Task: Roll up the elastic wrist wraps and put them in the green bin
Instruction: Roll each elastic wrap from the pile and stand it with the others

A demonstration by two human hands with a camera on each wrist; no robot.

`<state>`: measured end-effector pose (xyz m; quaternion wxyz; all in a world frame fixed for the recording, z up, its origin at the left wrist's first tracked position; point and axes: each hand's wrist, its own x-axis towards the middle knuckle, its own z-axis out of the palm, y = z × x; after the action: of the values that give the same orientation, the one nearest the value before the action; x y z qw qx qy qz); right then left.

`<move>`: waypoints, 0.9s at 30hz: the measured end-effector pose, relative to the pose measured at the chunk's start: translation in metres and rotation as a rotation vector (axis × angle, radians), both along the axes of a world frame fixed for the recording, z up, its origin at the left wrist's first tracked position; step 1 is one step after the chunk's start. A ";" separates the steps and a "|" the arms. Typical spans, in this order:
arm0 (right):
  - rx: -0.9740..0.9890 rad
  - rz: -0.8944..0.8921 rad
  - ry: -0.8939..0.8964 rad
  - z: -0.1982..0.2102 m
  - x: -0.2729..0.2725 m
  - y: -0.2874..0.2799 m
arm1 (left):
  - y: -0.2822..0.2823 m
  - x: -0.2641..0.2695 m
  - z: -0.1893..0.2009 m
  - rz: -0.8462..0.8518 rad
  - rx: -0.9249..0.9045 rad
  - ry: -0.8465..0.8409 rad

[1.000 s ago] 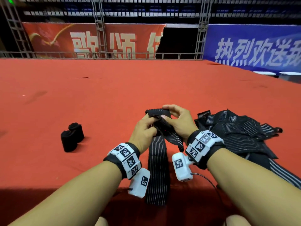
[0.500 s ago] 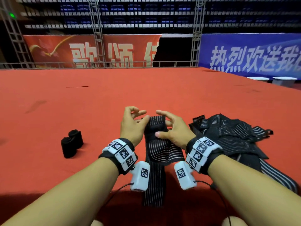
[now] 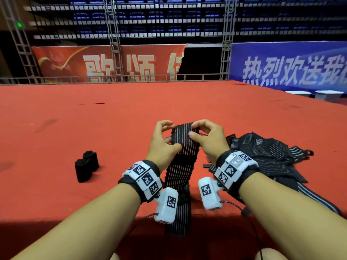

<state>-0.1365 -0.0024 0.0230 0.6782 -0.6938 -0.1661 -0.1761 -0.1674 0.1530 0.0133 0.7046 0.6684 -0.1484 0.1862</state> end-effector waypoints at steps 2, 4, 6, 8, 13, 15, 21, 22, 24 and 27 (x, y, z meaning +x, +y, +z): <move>0.033 0.034 -0.006 0.003 -0.003 -0.001 | 0.000 0.001 0.003 0.041 -0.004 0.002; 0.058 0.094 0.014 0.005 -0.006 -0.002 | 0.000 0.003 0.006 0.096 -0.022 0.019; 0.063 0.146 0.028 0.005 -0.007 -0.002 | 0.001 0.006 0.009 0.134 -0.040 0.029; 0.058 0.163 0.033 0.005 -0.008 -0.001 | 0.004 0.007 0.010 0.156 -0.028 0.026; 0.037 0.111 0.006 0.009 -0.011 0.003 | 0.009 0.004 0.010 0.174 0.033 -0.044; 0.013 0.044 0.008 0.009 -0.010 0.005 | 0.009 0.002 0.010 0.154 0.018 -0.054; -0.129 -0.076 -0.045 0.002 -0.002 0.008 | 0.007 -0.001 0.011 0.140 0.002 -0.081; -0.120 -0.076 -0.040 0.002 -0.003 0.008 | 0.007 -0.001 0.012 0.131 0.001 -0.078; -0.044 -0.033 0.003 0.003 -0.005 0.008 | 0.008 -0.001 0.012 0.125 0.011 -0.068; 0.051 -0.002 0.024 0.008 -0.008 0.009 | 0.010 0.000 0.011 0.158 0.074 -0.058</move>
<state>-0.1448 0.0068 0.0306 0.6974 -0.6786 -0.1525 -0.1727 -0.1675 0.1627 0.0241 0.6578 0.6981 -0.1225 0.2549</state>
